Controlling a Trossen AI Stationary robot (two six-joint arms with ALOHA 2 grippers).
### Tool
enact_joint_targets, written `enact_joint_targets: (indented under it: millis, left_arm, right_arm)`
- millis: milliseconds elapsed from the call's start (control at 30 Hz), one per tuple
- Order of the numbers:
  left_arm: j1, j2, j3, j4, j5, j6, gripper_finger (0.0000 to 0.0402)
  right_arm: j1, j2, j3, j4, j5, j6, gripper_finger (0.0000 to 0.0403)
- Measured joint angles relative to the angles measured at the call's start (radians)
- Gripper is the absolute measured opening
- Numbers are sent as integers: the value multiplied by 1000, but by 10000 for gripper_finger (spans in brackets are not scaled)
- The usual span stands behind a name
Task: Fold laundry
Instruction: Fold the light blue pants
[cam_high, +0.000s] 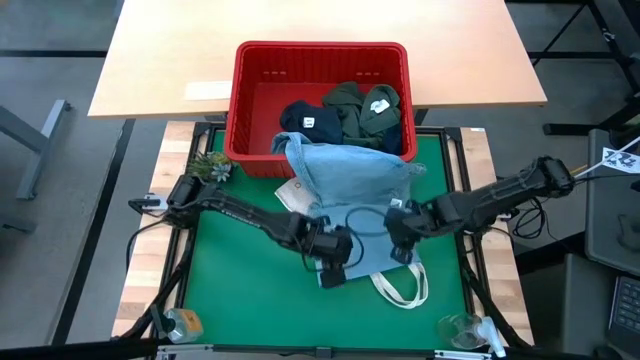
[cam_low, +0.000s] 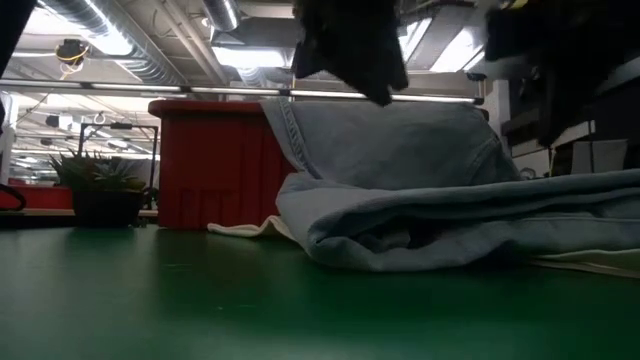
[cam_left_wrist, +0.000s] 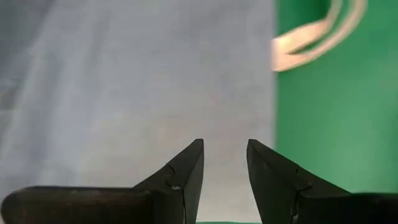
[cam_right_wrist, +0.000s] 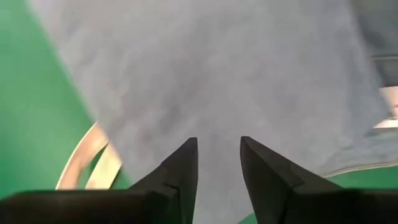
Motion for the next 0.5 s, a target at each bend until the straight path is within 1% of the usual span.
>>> enact_joint_targets:
  millis: [133, 267, 400, 500]
  left_arm:
    - [-58, 15, 0, 52, -37, 0, 118]
    - [-95, 37, 1, 77, -91, -1, 118]
    - [-111, 85, 1, 98, -133, -2, 118]
    - [-112, 117, 1, 111, -147, -2, 118]
  right_arm:
    - [113, 1, 0, 1, 53, 66, 120]
    - [199, 1, 0, -2, 148, 120, 120]
    - [244, 1, -22, 2, 224, 168, 120]
    - [245, 1, -62, 2, 244, 210, 120]
